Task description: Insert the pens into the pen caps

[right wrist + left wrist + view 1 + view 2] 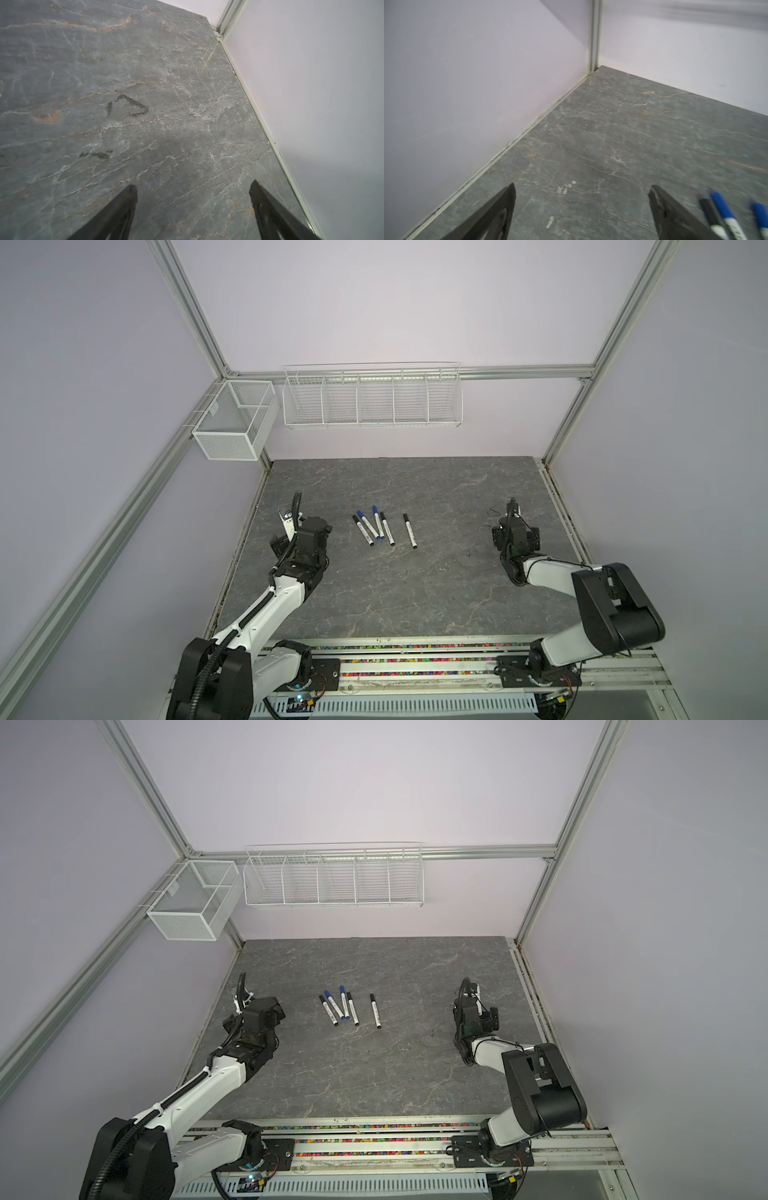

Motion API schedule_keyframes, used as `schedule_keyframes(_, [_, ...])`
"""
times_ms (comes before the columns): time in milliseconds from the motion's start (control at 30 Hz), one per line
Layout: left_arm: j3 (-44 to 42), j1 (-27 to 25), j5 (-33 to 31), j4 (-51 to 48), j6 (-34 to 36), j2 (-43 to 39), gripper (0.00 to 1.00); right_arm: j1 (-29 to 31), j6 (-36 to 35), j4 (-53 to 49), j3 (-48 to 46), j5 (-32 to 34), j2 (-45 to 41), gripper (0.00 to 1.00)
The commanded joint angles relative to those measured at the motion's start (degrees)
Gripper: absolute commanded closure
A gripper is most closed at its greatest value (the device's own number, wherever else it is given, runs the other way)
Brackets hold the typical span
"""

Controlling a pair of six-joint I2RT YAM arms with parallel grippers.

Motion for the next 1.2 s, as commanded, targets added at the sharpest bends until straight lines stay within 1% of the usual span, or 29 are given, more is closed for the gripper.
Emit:
schedule_keyframes(0, [1.51,2.34,-1.51,1.96,-1.79,2.02,0.00,-0.90,-3.31,13.29,-1.90,-4.07,-0.25,0.11])
schedule_keyframes(67, [0.97,2.60,0.51,7.37,2.60,3.95,0.00,-5.48,-0.82,14.89,-4.02,-10.74,-1.62,0.11])
schedule_keyframes(133, [0.44,2.70,1.99,12.63,6.36,6.16,0.00,-9.81,1.66,14.55,-5.03,-20.62,-2.44,0.11])
schedule_keyframes(200, [-0.31,2.93,2.11,16.86,7.59,8.87,0.00,-12.80,0.97,18.05,-6.95,-30.81,-1.09,0.12])
schedule_keyframes(233, [-0.61,3.28,2.69,18.25,7.69,10.46,0.00,-13.07,0.46,23.76,-8.47,-33.97,0.58,0.12])
schedule_keyframes(267, [-0.89,3.55,3.10,19.72,7.93,12.08,0.00,-13.21,0.39,24.95,-8.80,-34.14,0.74,0.12])
schedule_keyframes(333, [-0.98,3.65,3.66,21.31,8.05,14.64,0.00,-13.30,0.44,20.22,-7.71,-34.37,-0.52,0.12])
schedule_keyframes(367, [-1.07,3.66,4.16,22.29,8.71,15.88,0.00,-13.30,0.39,22.37,-8.10,-34.29,0.13,0.12])
schedule_keyframes(400, [-1.34,3.66,4.53,24.20,9.90,17.10,0.01,-13.20,0.36,22.65,-8.22,-34.06,0.10,0.12])
schedule_keyframes(433, [-0.33,3.66,4.35,23.56,10.38,18.05,0.01,-13.21,0.46,21.35,-7.96,-34.19,-0.33,0.12])
schedule_keyframes(467, [0.78,3.75,4.96,21.24,10.40,18.29,0.01,-13.13,0.42,21.03,-7.89,-34.19,-0.48,0.12])
schedule_keyframes(533, [0.17,3.83,6.01,23.88,13.28,18.70,0.01,-13.13,0.44,21.99,-8.11,-34.10,-0.05,0.12])
schedule_keyframes(567, [-0.90,3.84,7.92,25.41,14.41,18.24,0.00,-13.10,0.43,21.44,-8.05,-34.19,-0.34,0.12])
schedule_keyframes(633, [-4.39,4.07,9.46,31.99,17.29,16.90,0.01,-13.18,0.53,21.46,-8.04,-34.16,-0.32,0.12])
schedule_keyframes(700, [-8.51,5.55,10.93,39.74,17.70,16.33,0.01,-13.12,0.47,21.16,-7.89,-34.17,-0.40,0.12])
schedule_keyframes(767, [-13.32,10.02,19.79,49.98,15.25,19.55,0.01,-13.13,0.48,21.25,-7.95,-34.16,-0.40,0.12])
schedule_keyframes(800, [-14.46,11.43,21.69,56.86,15.54,23.18,0.02,-13.17,0.44,21.21,-7.94,-34.20,-0.38,0.12])
schedule_keyframes(833, [-14.82,11.99,22.58,61.47,16.36,25.32,0.00,-13.20,0.42,21.21,-7.96,-34.26,-0.36,0.12])
schedule_keyframes(900, [-12.39,12.13,24.31,48.52,14.48,20.55,0.01,-13.17,0.47,21.20,-7.95,-34.28,-0.35,0.12])
schedule_keyframes(933, [-11.77,12.75,25.94,47.69,14.51,20.62,0.01,-13.16,0.48,21.21,-7.95,-34.28,-0.40,0.12])
schedule_keyframes(1000, [-11.33,13.26,28.08,53.00,16.20,24.38,0.01,-13.21,0.47,21.21,-7.87,-34.28,-0.35,0.12])
schedule_keyframes(1067, [-9.81,13.33,28.66,46.36,15.25,22.31,0.01,-13.20,0.48,21.13,-7.88,-34.28,-0.31,0.12])
schedule_keyframes(1100, [-9.57,13.33,28.62,45.57,15.24,22.09,0.01,-13.20,0.48,21.06,-7.82,-34.34,-0.27,0.12])
schedule_keyframes(1167, [-10.27,13.26,28.66,48.14,15.58,22.88,0.01,-13.61,0.61,20.63,-7.54,-35.19,-0.10,0.12])
